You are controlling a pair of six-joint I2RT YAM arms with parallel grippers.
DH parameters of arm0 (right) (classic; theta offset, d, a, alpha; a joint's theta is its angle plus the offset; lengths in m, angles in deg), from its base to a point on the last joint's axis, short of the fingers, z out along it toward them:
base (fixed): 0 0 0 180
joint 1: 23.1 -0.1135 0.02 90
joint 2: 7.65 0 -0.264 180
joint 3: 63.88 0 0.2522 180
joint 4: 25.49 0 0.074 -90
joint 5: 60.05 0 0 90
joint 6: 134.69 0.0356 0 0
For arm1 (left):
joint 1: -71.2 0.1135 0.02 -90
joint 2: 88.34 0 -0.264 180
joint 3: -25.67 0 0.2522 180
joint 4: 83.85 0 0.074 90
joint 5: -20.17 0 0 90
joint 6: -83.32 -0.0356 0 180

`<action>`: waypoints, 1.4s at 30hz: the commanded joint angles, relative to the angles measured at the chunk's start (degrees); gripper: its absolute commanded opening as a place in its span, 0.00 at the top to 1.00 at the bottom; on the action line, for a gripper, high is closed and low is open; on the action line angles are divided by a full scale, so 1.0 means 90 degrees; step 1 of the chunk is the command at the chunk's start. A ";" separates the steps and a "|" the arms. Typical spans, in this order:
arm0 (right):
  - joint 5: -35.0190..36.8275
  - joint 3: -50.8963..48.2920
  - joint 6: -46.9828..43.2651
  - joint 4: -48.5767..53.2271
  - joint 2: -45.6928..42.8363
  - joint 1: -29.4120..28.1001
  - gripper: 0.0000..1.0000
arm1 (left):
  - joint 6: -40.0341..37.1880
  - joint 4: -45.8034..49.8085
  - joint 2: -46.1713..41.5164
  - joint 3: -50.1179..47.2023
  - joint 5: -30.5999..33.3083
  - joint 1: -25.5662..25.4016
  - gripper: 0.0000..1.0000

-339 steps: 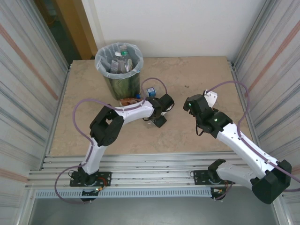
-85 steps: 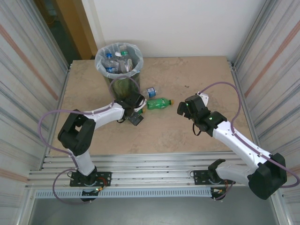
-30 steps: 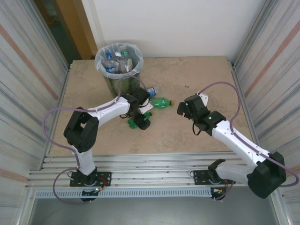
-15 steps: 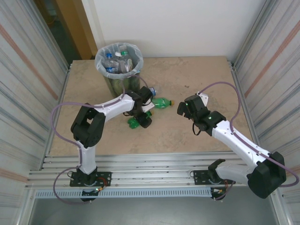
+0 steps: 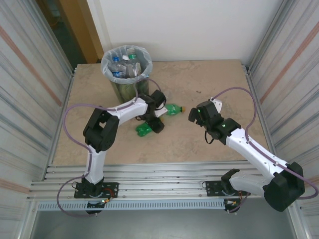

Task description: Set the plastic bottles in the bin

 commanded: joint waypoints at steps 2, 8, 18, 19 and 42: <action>0.0052 -0.0097 0.0165 0.0121 -0.0128 0.0029 0.02 | -0.0165 0.0331 0.0197 0.0374 -0.0083 0.0045 0.13; 0.0127 -0.0110 0.0182 0.0189 -0.0183 0.0033 0.02 | -0.0174 0.0506 0.0441 0.0405 -0.0044 0.0047 0.17; 0.0118 -0.0105 0.0219 0.0218 -0.0164 0.0038 0.02 | -0.0179 0.0546 0.0617 0.0342 -0.0063 0.0047 0.27; 0.0124 -0.0104 0.0217 0.0231 -0.0168 0.0038 0.02 | -0.0184 0.0546 0.0609 0.0337 -0.0066 0.0047 0.33; 0.0040 0.0062 0.0148 0.0116 0.0115 0.0059 0.02 | 0.0115 0.0441 -0.2156 -0.0494 -0.0333 -0.0126 0.63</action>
